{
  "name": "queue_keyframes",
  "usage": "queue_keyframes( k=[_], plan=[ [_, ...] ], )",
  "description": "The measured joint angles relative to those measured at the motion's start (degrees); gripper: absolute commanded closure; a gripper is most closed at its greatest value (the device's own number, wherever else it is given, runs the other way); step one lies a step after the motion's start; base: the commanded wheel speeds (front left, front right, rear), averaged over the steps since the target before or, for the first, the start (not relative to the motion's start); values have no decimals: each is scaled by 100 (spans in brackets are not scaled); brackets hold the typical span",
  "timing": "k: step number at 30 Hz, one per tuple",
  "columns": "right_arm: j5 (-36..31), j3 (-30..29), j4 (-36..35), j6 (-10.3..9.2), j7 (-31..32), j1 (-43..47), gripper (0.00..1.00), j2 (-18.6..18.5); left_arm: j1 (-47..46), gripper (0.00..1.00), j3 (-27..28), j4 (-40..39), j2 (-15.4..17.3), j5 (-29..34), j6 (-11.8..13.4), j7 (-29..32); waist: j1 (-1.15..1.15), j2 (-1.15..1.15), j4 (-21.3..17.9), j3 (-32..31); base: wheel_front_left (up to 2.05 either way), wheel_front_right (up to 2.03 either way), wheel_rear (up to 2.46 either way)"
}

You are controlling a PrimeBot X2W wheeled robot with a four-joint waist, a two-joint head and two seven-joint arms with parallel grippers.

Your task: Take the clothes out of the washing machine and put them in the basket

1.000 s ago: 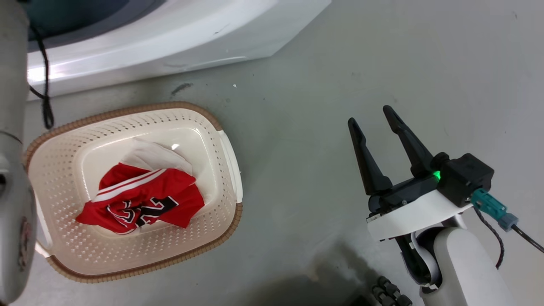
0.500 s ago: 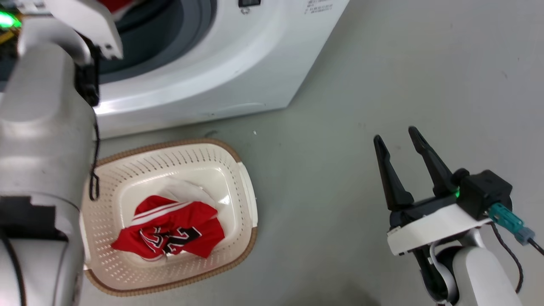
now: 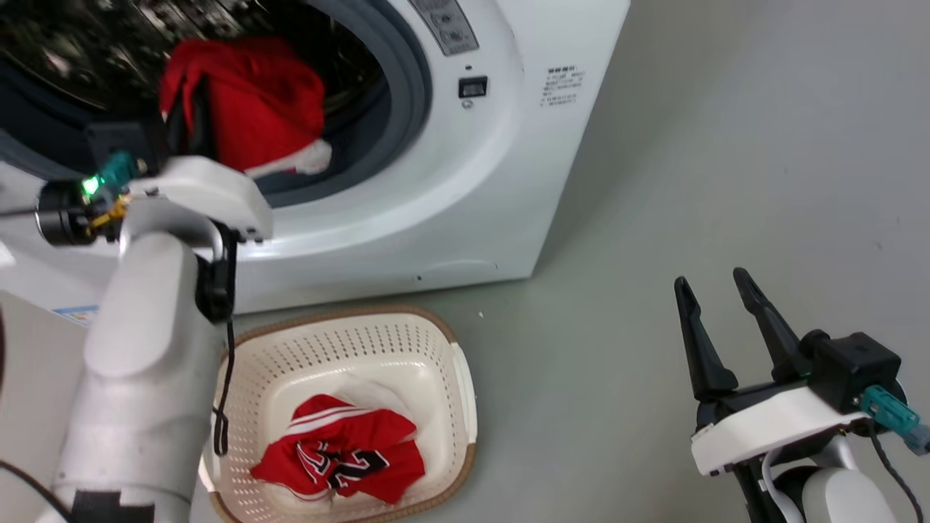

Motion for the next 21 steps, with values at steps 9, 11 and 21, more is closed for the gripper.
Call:
queue_keyframes(
  k=[9,11,21],
  plan=[
    [30,-176,-137,0,145,374,0,-2,1262,100,144,-1289,-232,144,-41,0,-1,0,241,-762,0,0,0],
    [34,-214,-168,0,170,442,0,-1,1561,100,187,-1605,-268,145,-34,-1,-1,0,292,-905,0,0,0],
    [44,-328,-315,0,270,733,0,-2,3296,100,119,-3054,-446,197,129,45,0,0,486,-1358,0,0,0]
  ],
)
